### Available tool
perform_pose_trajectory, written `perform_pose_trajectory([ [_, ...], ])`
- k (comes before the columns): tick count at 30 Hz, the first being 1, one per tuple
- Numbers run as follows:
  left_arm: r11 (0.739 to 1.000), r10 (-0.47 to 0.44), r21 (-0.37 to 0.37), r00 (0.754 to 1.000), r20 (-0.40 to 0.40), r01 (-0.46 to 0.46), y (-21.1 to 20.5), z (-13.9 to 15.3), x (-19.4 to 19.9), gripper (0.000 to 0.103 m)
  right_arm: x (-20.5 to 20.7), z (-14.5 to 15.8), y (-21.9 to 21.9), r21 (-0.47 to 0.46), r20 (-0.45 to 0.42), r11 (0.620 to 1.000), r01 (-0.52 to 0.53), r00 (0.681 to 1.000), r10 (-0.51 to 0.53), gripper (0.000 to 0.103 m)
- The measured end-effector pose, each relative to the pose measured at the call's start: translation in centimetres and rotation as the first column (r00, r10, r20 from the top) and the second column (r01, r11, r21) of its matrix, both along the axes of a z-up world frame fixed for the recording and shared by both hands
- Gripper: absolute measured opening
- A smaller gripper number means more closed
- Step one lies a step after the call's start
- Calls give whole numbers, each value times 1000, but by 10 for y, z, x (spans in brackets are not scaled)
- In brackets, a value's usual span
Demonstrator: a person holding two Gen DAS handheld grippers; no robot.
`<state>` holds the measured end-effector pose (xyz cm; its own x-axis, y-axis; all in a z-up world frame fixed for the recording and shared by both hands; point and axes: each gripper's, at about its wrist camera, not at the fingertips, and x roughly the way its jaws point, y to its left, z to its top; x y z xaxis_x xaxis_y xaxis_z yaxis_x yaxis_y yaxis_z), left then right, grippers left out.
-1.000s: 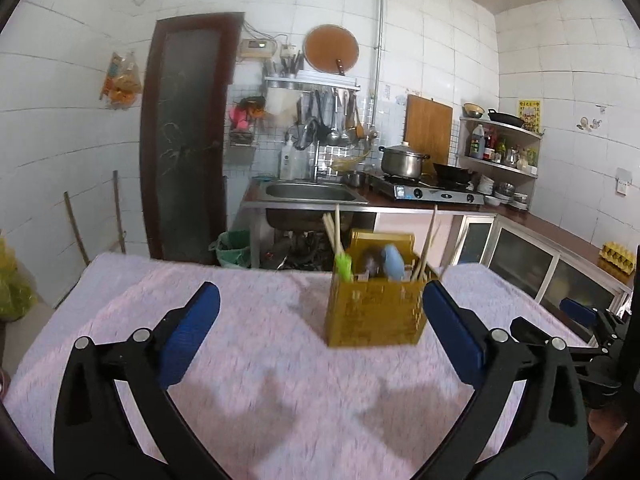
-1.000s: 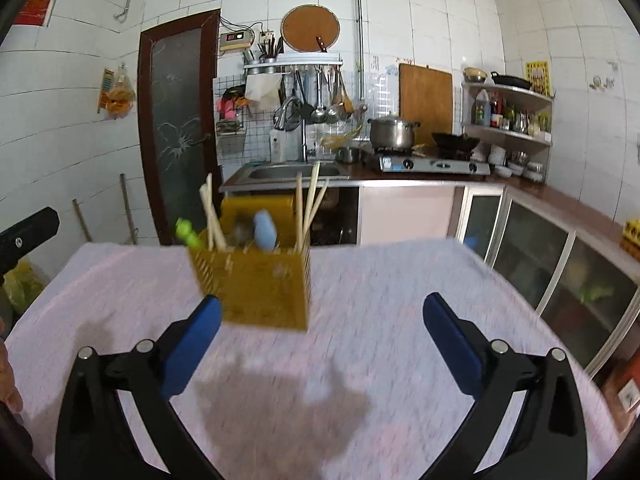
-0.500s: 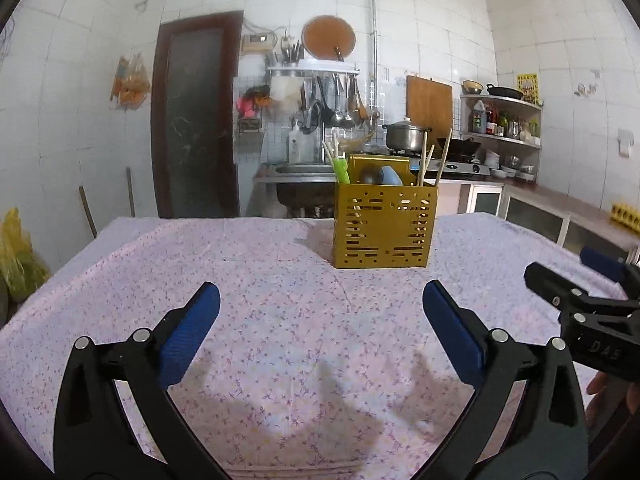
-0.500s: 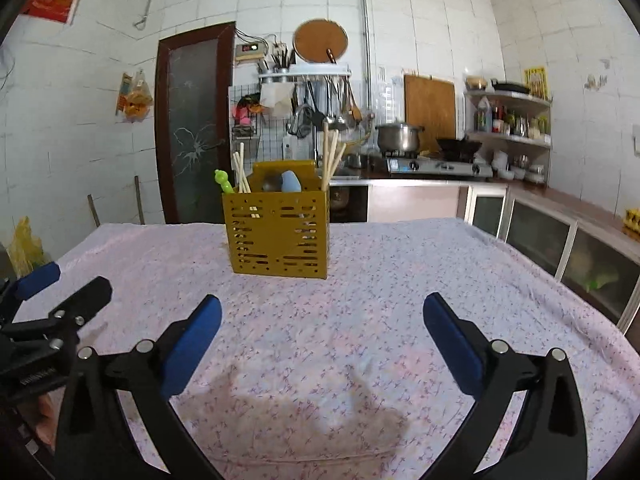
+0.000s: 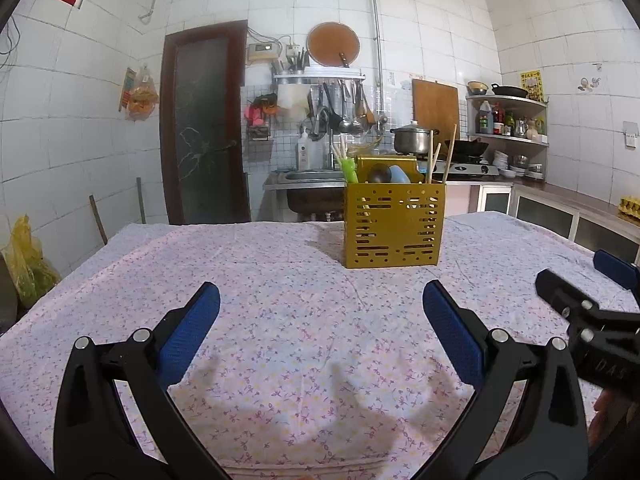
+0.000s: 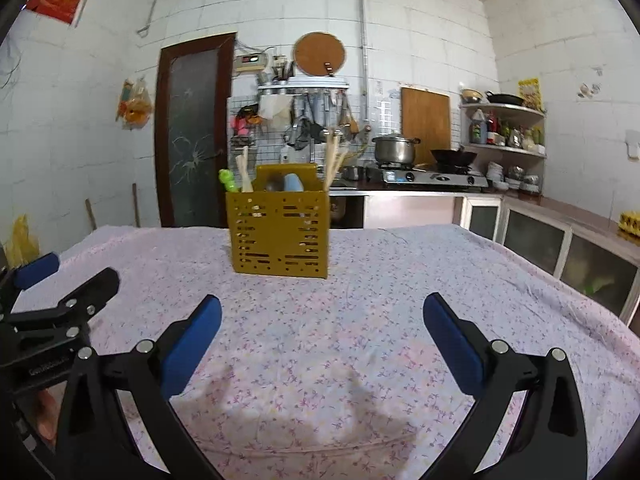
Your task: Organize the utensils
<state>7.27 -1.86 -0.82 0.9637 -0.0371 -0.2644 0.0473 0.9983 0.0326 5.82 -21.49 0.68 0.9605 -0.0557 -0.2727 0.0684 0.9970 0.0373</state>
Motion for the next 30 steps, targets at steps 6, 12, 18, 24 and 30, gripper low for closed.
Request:
perform_pose_trajectory([
  [6,1000,12,3,1000,12,-12,0,1,-2,98,-2,1,-2,-4,11,1000,15,1000,-15,99],
  [12,999,31,-20,999,29,-30,7,3,-5,98,-5,2,-2,-15,22,1000,14,1000,-14,98],
  [18,999,39,-18,999,37,-38,7,4,-4,98,-6,2,-5,-6,24,1000,15,1000,-15,99],
  [24,999,40,-21,998,39,-40,7,3,-5,98,-7,2,-7,-5,28,1000,16,999,-15,99],
  [30,999,38,-17,998,42,-38,7,3,-6,98,-5,2,-10,5,29,1000,17,999,-17,98],
])
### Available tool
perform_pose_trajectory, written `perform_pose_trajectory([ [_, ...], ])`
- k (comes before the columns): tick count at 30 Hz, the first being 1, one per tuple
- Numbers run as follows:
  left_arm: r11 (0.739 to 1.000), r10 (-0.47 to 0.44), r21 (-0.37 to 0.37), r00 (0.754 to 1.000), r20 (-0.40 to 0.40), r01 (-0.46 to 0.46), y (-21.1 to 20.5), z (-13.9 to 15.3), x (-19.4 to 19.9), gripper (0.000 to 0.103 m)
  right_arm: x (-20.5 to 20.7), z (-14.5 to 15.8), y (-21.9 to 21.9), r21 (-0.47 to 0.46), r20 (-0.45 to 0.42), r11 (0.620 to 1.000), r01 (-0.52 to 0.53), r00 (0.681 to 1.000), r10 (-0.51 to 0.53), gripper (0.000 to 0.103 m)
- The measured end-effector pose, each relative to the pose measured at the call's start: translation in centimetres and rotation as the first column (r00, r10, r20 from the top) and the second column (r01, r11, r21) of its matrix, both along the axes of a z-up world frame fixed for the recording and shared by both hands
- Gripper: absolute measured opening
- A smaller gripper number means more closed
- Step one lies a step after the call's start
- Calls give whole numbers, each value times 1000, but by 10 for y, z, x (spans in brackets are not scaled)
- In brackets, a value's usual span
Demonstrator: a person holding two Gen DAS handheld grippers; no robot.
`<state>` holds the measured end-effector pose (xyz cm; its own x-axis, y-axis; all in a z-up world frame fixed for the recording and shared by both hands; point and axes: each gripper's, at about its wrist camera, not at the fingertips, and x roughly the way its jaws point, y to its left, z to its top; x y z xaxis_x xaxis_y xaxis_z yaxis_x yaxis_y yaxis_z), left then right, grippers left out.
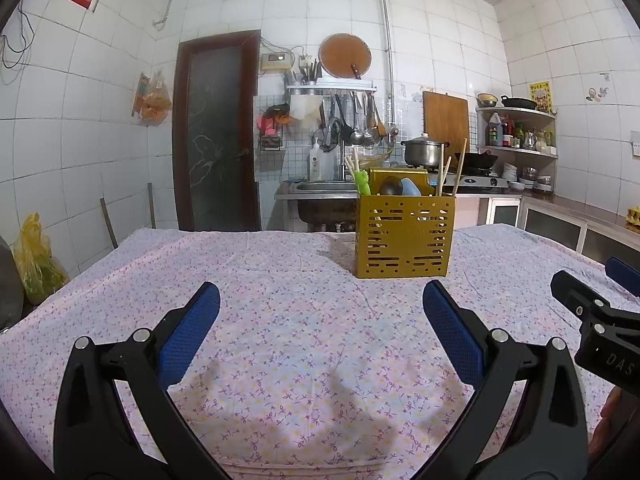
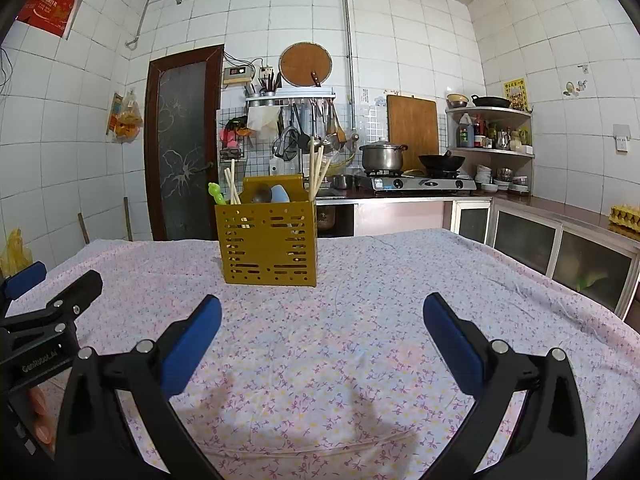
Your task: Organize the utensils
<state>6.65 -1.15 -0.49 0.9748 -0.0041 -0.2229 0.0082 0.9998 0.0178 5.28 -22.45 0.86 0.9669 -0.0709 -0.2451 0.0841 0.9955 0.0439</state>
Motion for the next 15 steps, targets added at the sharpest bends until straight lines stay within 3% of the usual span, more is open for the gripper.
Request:
perform_pose_trajectory([
  [15,1000,-4,3,1000,-6,4,2,0,2,98,-2,0,-1,2,4,1000,0,1000,0,99],
])
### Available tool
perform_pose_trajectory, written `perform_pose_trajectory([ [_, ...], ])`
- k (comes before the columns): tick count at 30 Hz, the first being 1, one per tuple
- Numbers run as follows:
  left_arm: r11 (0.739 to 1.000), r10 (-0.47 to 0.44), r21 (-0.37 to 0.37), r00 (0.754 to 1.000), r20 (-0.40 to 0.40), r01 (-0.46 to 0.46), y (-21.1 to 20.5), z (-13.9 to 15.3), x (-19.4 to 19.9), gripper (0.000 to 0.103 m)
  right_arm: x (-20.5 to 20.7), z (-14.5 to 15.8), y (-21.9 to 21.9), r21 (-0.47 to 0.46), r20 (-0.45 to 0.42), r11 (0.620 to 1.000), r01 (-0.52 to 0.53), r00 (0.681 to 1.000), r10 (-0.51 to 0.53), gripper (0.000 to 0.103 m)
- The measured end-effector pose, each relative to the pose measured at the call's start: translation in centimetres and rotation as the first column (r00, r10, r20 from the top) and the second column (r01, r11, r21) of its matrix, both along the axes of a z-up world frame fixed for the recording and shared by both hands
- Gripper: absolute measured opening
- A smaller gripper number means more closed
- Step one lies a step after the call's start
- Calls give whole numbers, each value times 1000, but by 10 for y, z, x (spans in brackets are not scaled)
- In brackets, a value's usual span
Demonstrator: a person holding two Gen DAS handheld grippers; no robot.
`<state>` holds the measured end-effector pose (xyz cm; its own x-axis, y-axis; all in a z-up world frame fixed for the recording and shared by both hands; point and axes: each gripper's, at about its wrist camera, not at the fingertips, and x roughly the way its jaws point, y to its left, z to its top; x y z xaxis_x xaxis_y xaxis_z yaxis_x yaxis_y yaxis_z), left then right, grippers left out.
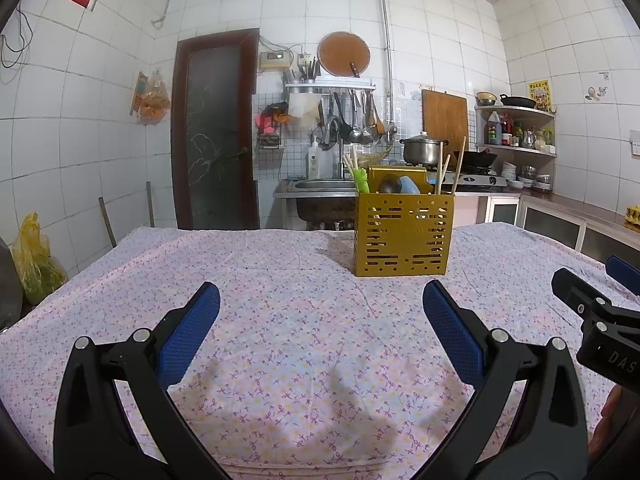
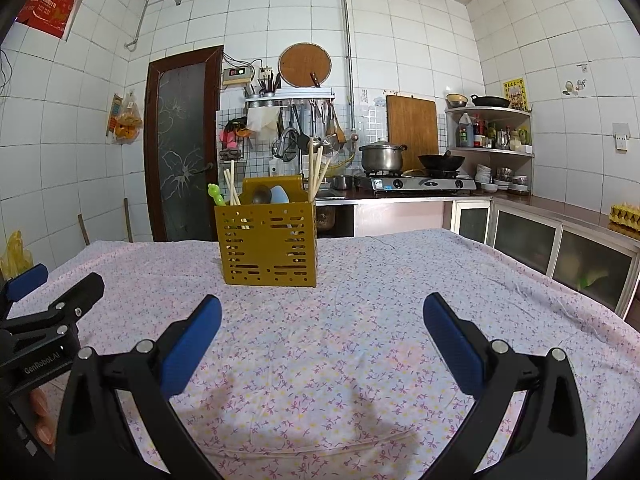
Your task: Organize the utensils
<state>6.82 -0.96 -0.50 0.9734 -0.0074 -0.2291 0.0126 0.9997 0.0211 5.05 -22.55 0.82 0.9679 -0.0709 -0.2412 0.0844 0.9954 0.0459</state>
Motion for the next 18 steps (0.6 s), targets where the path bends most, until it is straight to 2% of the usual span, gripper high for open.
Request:
perform_pose_trajectory([
  [18,1000,-2,3,1000,5,2,-1,1,2,98,1,-1,0,-1,-2,1000,4,1000,-4,99],
])
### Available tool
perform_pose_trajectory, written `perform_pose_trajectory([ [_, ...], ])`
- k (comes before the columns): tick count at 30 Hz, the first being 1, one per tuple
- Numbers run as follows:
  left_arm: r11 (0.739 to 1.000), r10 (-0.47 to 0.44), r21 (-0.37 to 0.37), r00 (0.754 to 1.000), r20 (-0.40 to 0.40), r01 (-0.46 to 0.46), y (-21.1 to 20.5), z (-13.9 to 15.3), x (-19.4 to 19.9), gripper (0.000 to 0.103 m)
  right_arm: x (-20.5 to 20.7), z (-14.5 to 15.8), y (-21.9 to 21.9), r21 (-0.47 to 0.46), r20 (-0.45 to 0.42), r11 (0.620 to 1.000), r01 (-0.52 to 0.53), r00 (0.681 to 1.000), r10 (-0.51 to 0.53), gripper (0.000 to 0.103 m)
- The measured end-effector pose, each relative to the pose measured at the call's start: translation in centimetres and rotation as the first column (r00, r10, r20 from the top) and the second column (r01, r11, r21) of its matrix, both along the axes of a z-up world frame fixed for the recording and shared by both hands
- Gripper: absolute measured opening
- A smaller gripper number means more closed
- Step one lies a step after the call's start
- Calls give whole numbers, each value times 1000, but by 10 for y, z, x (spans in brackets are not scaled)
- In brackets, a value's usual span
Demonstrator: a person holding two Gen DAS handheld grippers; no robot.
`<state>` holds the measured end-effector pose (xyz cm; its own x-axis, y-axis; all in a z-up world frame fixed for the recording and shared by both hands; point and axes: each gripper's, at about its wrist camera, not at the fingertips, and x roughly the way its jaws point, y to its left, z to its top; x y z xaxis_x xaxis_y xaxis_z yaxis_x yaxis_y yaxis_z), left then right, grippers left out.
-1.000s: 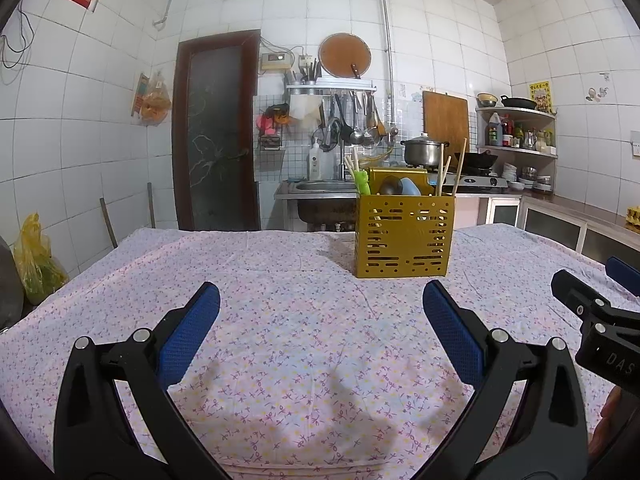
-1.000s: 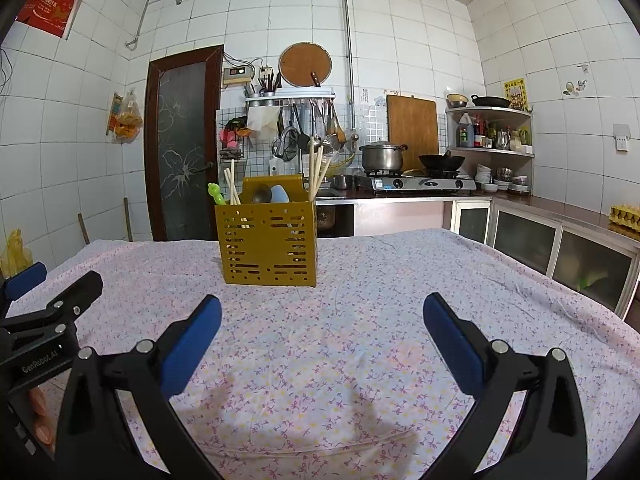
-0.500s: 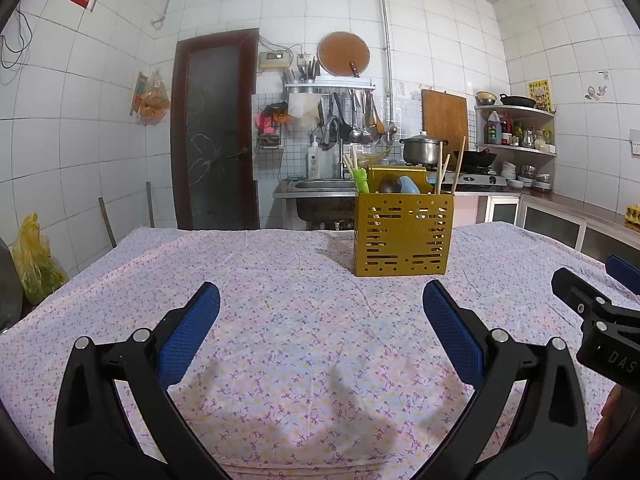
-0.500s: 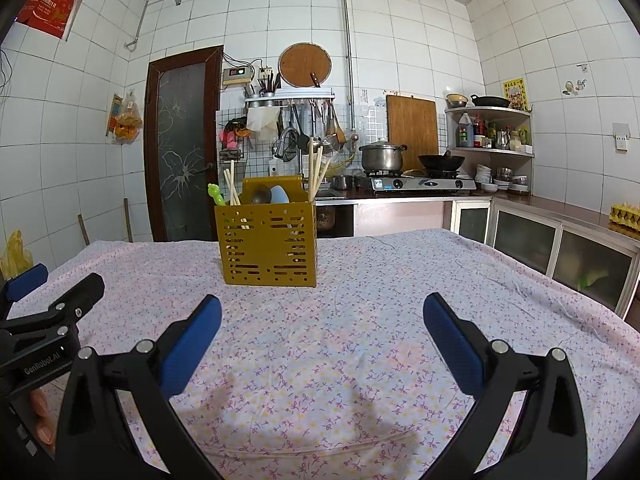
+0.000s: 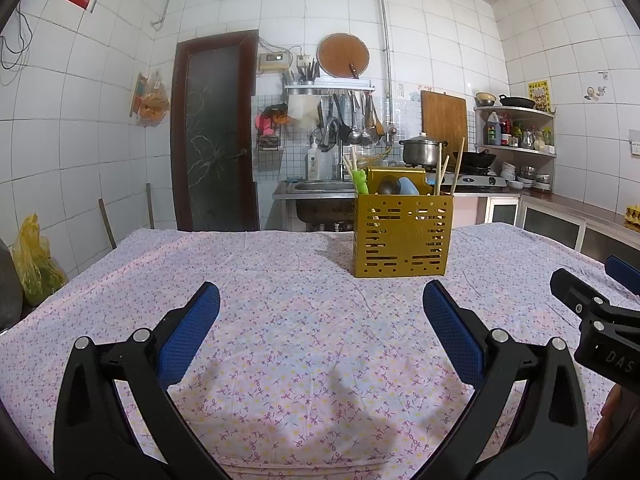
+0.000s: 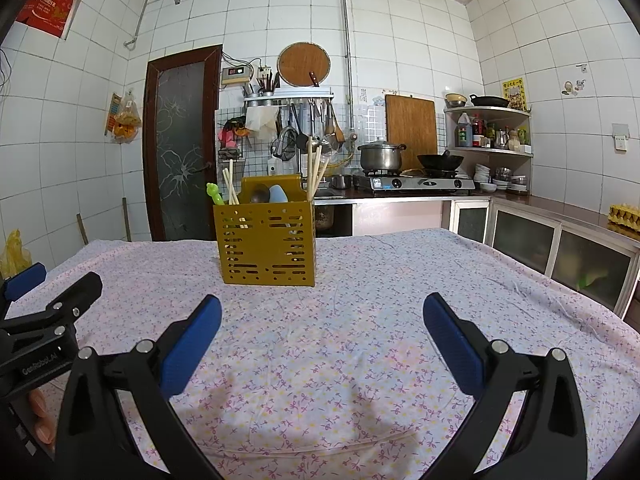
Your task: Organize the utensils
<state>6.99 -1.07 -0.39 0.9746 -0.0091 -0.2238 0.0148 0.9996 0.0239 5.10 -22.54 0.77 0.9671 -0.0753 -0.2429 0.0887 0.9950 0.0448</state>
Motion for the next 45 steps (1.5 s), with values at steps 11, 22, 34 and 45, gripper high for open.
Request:
perform_pose_trajectory([
  [11,1000,-2,4,1000,7,2,-1,0,-1,98,0,0,0,2,1,1000,2,1000,-2,98],
  [22,1000,-3,4,1000,8,3,-1,-1,-1,98,2,1,-1,3,3,1000,7,1000,-7,99],
  [34,1000,-2,5,1000,9,2,-1,-1,-1,98,1,1,0,2,4,1000,8,1000,-8,99],
  [45,1000,-3,6,1000,10,2,-1,-1,-1,98,2,2,-1,3,4,1000,11,1000,-11,99],
])
